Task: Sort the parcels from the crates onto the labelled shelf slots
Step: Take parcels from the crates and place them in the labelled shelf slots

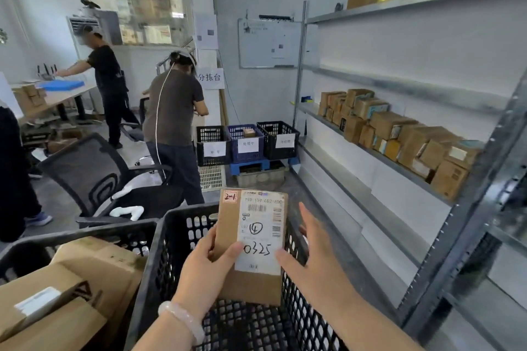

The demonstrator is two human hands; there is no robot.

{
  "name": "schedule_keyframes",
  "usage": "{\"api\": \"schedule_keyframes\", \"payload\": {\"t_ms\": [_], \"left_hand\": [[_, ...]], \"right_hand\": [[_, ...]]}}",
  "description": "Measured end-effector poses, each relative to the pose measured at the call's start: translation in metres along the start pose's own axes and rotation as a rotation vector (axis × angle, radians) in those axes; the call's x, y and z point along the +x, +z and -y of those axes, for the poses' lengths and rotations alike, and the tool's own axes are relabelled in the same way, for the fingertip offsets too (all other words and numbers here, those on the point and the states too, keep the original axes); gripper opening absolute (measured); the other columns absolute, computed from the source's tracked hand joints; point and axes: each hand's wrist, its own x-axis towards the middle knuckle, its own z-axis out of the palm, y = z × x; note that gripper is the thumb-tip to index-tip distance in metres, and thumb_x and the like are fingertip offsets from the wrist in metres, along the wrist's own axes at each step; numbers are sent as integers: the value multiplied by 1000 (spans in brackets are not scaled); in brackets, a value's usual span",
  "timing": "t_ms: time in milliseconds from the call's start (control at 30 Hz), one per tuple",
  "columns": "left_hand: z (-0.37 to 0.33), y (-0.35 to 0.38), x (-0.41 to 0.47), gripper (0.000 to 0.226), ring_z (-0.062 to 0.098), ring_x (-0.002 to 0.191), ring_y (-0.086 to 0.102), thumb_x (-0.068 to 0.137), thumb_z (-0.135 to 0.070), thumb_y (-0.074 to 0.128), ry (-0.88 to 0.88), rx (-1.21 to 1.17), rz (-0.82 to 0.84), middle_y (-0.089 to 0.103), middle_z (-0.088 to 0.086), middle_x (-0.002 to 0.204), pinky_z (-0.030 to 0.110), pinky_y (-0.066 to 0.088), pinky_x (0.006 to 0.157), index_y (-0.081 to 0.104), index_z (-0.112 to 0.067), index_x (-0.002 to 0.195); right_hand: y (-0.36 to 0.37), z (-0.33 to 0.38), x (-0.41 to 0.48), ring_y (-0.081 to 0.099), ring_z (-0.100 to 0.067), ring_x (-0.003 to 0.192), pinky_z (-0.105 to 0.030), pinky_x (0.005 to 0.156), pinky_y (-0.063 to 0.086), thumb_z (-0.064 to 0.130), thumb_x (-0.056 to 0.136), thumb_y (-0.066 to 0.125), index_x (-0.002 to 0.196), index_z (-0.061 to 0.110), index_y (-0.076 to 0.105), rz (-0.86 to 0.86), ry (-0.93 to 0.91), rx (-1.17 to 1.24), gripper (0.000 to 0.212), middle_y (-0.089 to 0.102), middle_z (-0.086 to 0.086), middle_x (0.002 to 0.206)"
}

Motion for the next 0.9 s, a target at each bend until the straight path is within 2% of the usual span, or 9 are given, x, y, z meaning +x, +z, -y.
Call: {"api": "schedule_keyframes", "payload": {"t_ms": [67,133,200,300,400,500,667,800,900], "left_hand": [[-22,18,0,62,3,88,70,69,-60,72,63,-32,-8,74,-20,99,26,59,70,56,-44,127],[-43,40,-3,78,7,94,70,65,-64,69,131,-39,-3,73,-17,105,34,60,78,52,-40,137],[-64,70,-9,80,3,100,64,71,-62,69,201,-17,20,66,-24,112,29,57,78,39,-46,144],[-90,125,-29,88,-12,104,52,83,-47,71,333,18,128,50,-37,121,14,48,76,11,-62,145],[-111,192,-59,93,-13,110,47,85,-45,72,440,40,258,37,-44,125,22,45,90,-2,-83,126],[-123,262,-96,92,-9,115,45,87,-45,69,535,61,372,31,-44,126,23,43,94,-4,-83,127],[-129,368,-159,82,-28,115,31,88,-47,65,615,50,565,26,-41,132,-1,36,85,3,-84,127],[-128,439,-211,86,-16,124,34,87,-46,68,621,43,720,30,-35,139,19,38,105,3,-81,131],[-125,481,-240,95,-14,127,34,84,-41,74,623,59,827,29,-38,139,27,37,110,3,-78,135]], "right_hand": [[-8,0,-9,15,22,131,-18,106,26,50,83,65,135,70,-2,-9,-59,13,88,10,54,136],[-27,2,-13,23,23,126,-7,93,38,41,83,69,136,69,2,-63,-91,15,90,22,52,132],[-58,2,-17,29,20,124,-11,85,47,37,83,71,138,67,6,-135,-84,17,91,29,45,133],[-123,-8,-34,30,22,122,-17,82,50,32,84,71,138,67,10,-238,-79,34,89,31,50,128],[-194,-24,-70,31,21,124,-13,79,50,28,84,71,139,66,12,-338,-57,27,89,32,49,131],[-260,-43,-116,34,22,121,-4,72,47,28,83,72,137,68,13,-457,5,-35,89,35,47,131],[-349,-77,-198,35,18,123,-22,88,49,36,83,71,138,66,11,-596,128,-155,88,35,37,137],[-401,-103,-260,28,31,114,-4,67,42,35,83,72,132,73,6,-676,212,-215,90,30,47,125],[-434,-118,-297,27,29,116,-6,72,42,32,83,72,132,74,7,-696,246,-264,91,25,59,118]]}}
